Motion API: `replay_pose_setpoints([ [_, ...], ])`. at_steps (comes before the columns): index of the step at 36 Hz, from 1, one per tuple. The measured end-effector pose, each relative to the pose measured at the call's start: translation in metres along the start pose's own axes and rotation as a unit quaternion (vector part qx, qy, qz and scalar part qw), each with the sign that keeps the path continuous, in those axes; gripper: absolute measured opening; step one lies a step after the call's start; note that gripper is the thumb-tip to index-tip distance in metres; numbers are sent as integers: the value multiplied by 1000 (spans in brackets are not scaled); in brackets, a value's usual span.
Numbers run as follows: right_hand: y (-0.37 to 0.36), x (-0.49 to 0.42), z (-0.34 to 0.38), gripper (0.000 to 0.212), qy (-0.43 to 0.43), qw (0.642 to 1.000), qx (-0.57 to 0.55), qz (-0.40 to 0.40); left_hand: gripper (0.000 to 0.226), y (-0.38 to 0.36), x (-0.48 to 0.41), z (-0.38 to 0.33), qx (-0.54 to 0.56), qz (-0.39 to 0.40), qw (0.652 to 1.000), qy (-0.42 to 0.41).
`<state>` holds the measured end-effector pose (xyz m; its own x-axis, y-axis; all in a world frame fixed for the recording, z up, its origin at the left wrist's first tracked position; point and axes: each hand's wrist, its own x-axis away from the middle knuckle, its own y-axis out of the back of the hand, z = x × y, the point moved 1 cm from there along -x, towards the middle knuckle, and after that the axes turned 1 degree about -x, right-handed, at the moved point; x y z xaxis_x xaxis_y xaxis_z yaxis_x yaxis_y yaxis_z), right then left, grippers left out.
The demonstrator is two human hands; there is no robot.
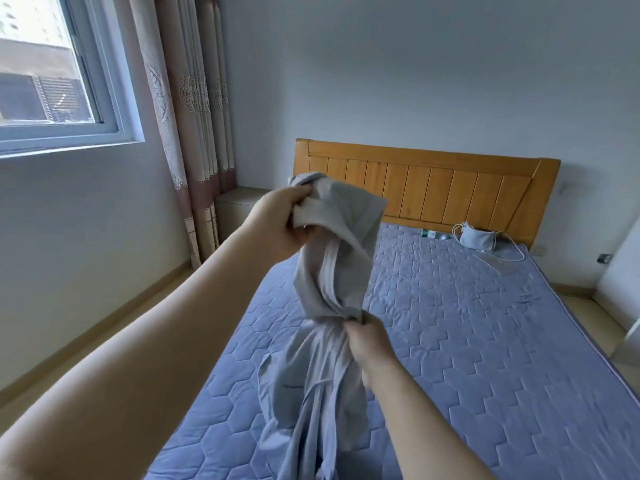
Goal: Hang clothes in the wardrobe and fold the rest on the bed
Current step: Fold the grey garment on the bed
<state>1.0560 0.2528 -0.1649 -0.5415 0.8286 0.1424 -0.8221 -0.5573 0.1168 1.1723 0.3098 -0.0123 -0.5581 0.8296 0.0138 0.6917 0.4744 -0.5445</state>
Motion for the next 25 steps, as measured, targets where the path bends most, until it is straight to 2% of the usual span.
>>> replay_pose_setpoints([
  [1, 4, -3, 5, 25, -3, 999, -29, -12, 12, 9, -2, 7, -42, -12, 999, 5],
  [3, 11, -8, 22, 23, 1, 995, -99, -23, 15, 22, -3, 26, -165, 12, 986, 31],
  [5, 16, -10, 42, 22, 17, 978, -206, -11, 17, 34, 3, 48, -287, 78, 951, 85],
  [6, 19, -11, 52, 25, 33, 969, -246, -12, 18, 39, 7, 59, -323, 120, 932, 113],
  [8, 27, -10, 68, 23, 52, 957, -283, -33, 34, 49, 12, 80, -358, 183, 906, 132],
  [9, 31, -8, 76, 20, 58, 954, -291, -43, 44, 53, 13, 89, -382, 177, 901, 110],
  [11, 38, -9, 86, 23, 76, 943, -319, -64, 52, 55, 15, 100, -406, 109, 907, 9],
  [13, 41, -10, 92, 23, 87, 927, -356, -75, 40, 54, 19, 110, -392, 58, 913, -92],
  [15, 43, -11, 93, 22, 85, 919, -373, -91, 14, 48, 25, 116, -399, 76, 904, -130],
  [16, 44, -12, 93, 21, 82, 917, -378, -95, 10, 45, 29, 117, -400, 102, 902, -125],
  [17, 45, -11, 93, 21, 79, 915, -384, -94, 23, 44, 30, 121, -401, 133, 899, -117],
  [18, 46, -12, 93, 23, 76, 914, -389, -88, 36, 44, 30, 126, -430, 158, 881, -115],
  [19, 47, -11, 93, 24, 73, 912, -394, -86, 45, 44, 29, 129, -493, 173, 844, -122],
  [20, 47, -13, 92, 25, 71, 912, -395, -88, 43, 46, 27, 133, -571, 179, 791, -126],
  [21, 48, -11, 92, 25, 67, 911, -396, -91, 29, 48, 23, 135, -629, 179, 747, -118],
  [22, 49, -11, 91, 25, 63, 911, -397, -96, 16, 49, 20, 136, -648, 167, 735, -103],
  [23, 51, -10, 91, 25, 59, 910, -399, -100, 9, 51, 16, 134, -633, 148, 755, -81],
  [25, 57, -10, 89, 23, 52, 908, -398, -116, 5, 53, 11, 124, -510, 91, 855, 4],
])
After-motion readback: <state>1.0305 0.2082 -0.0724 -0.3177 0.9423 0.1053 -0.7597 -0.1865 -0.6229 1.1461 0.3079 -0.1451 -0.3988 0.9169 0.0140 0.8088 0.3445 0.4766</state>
